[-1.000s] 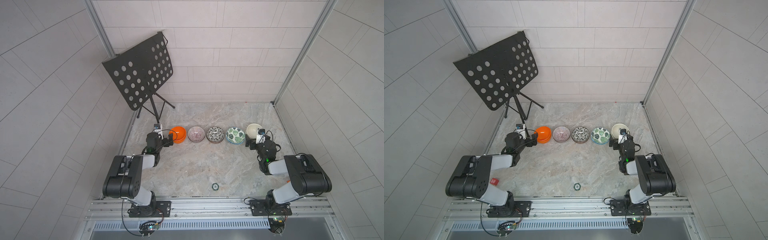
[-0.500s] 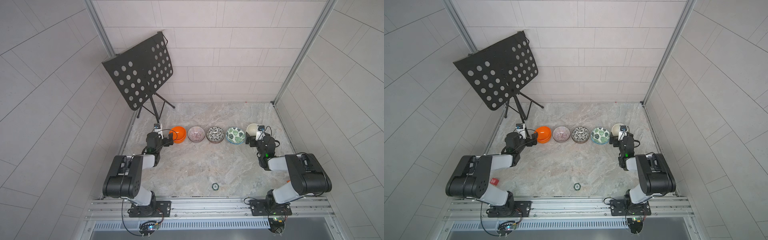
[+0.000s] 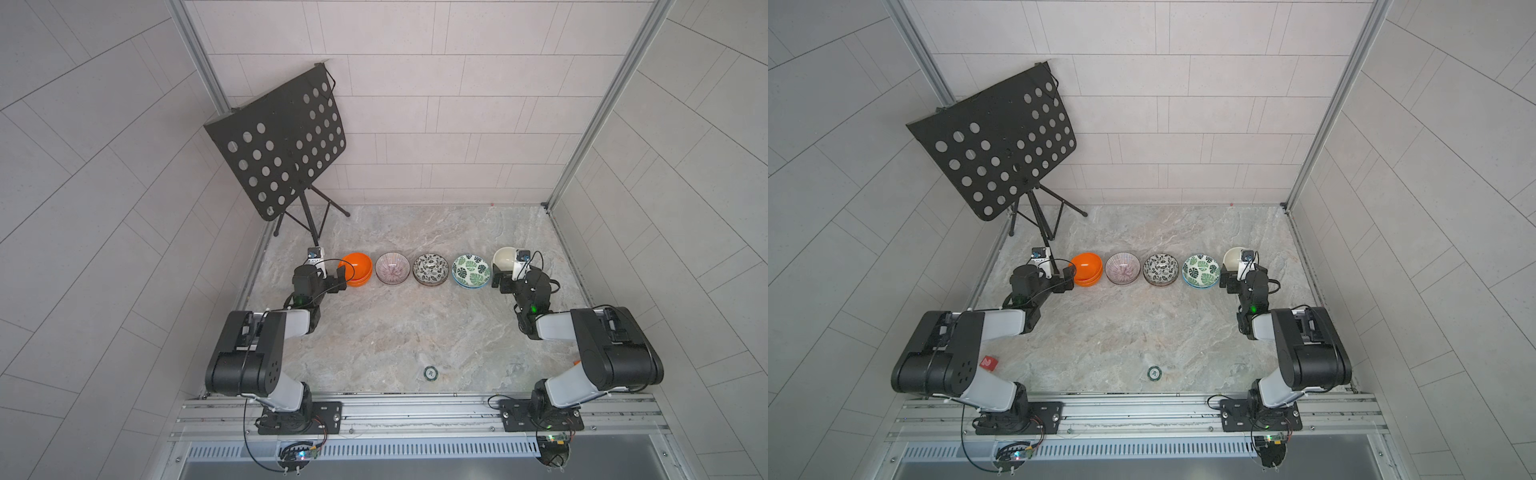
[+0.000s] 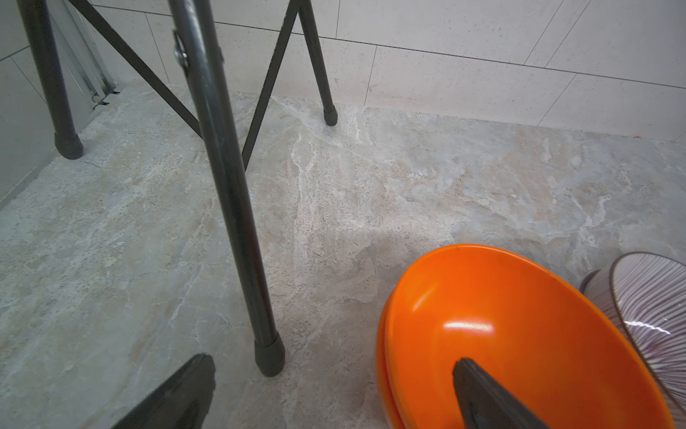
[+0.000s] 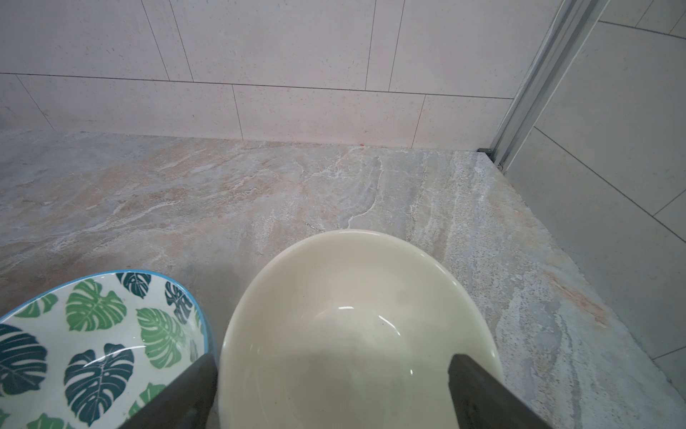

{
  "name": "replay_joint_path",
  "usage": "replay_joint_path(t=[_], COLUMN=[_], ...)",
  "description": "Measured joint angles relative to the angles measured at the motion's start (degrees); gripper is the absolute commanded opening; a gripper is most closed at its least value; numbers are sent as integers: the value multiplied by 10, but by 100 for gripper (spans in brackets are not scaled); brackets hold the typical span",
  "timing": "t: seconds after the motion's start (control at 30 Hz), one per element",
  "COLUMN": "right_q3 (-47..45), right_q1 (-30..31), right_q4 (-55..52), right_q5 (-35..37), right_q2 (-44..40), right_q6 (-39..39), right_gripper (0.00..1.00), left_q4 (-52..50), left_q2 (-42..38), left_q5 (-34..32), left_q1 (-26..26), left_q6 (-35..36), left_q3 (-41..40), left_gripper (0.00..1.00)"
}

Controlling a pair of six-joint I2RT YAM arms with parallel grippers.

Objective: Stack the bowls
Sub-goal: Reset both arms

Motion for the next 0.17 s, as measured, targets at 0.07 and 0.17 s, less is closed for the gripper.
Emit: replay_joint_path(t=[0.07,0.17], right_q3=[0,0], right_q1=[0,0], right_q4=[0,0], right_q5=[0,0], right_q2=[0,0], right_q6=[0,0], right_gripper=[100,100], left_q4=[0,0], left_q2=[0,0], left_q5=[-1,-2], left_q1=[0,-1], left_q6=[0,0], left_q3=[0,0], left_gripper=[100,100])
